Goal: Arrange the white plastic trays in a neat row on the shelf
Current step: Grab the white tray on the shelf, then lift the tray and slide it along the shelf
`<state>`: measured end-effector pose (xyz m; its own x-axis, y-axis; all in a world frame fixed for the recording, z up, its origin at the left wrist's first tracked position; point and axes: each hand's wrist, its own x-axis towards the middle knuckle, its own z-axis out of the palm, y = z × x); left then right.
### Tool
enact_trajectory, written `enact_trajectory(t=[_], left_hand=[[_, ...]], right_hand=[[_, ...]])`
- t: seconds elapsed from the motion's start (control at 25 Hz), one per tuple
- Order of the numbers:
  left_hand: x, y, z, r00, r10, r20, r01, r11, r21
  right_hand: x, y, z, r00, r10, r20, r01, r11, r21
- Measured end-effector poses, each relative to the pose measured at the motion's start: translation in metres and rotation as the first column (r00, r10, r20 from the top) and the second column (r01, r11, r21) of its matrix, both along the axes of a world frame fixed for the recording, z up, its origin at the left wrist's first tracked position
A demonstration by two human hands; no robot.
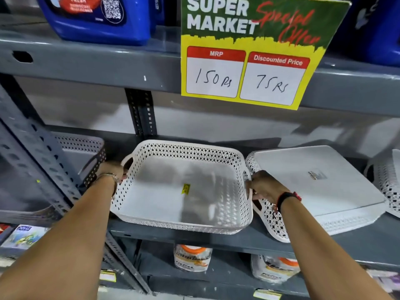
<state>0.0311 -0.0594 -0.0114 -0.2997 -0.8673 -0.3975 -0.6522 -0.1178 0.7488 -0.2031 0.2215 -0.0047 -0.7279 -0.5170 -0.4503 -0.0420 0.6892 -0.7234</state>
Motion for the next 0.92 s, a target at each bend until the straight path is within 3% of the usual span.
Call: enact_trajectory(t=[0.12,0.28,0.4,0.48,0.6,0.68,0.76,0.84,0.92], left_hand=[[-0.011,0.007,0.004,0.989,0.063,0.134,-0.053,0.996,-0.078],[-0.041,0.049,0.032,0.938,0.199,0.285,-0.09,0.93,-0.355],[-0.099,0.086,0.047,0.979,-0.048,0.197,0.145,0.847,-0.511],[-0.147,0.119,0.051,0.961,-0.271,0.053,0.259,0.817,-0.515],[-0.21,0.18,0.046,0.911,-0.388,-0.14,0.344,0.902,-0.26],[-0.237,0.211,0.041,0.919,-0.385,-0.086,0.375,0.921,-0.106],[-0.258,0.239,0.038,0.925,-0.376,0.061,0.381,0.917,-0.119],[-0.269,0.263,0.039,0.918,-0.335,0.214,0.367,0.92,-0.135],[-0.266,0.27,0.031,0.922,-0.324,0.213,0.345,0.936,-0.073]], right_hand=[[0.002,-0.001,0.003,0.998,0.048,-0.027,-0.046,0.997,0.068],[-0.011,0.007,0.025,0.975,0.108,-0.195,-0.079,0.985,0.151],[-0.066,0.038,0.04,0.911,-0.06,-0.409,0.069,0.998,0.005],[-0.101,0.079,0.047,0.847,-0.12,-0.517,0.153,0.988,0.022],[-0.151,0.145,0.045,0.734,-0.134,-0.666,0.246,0.966,0.077],[-0.181,0.177,0.033,0.743,-0.119,-0.659,0.245,0.964,0.102],[-0.209,0.196,0.013,0.814,-0.08,-0.576,0.17,0.98,0.104],[-0.229,0.203,-0.005,0.912,-0.055,-0.407,0.104,0.99,0.098],[-0.235,0.206,-0.017,0.965,-0.089,-0.246,0.104,0.993,0.051]])
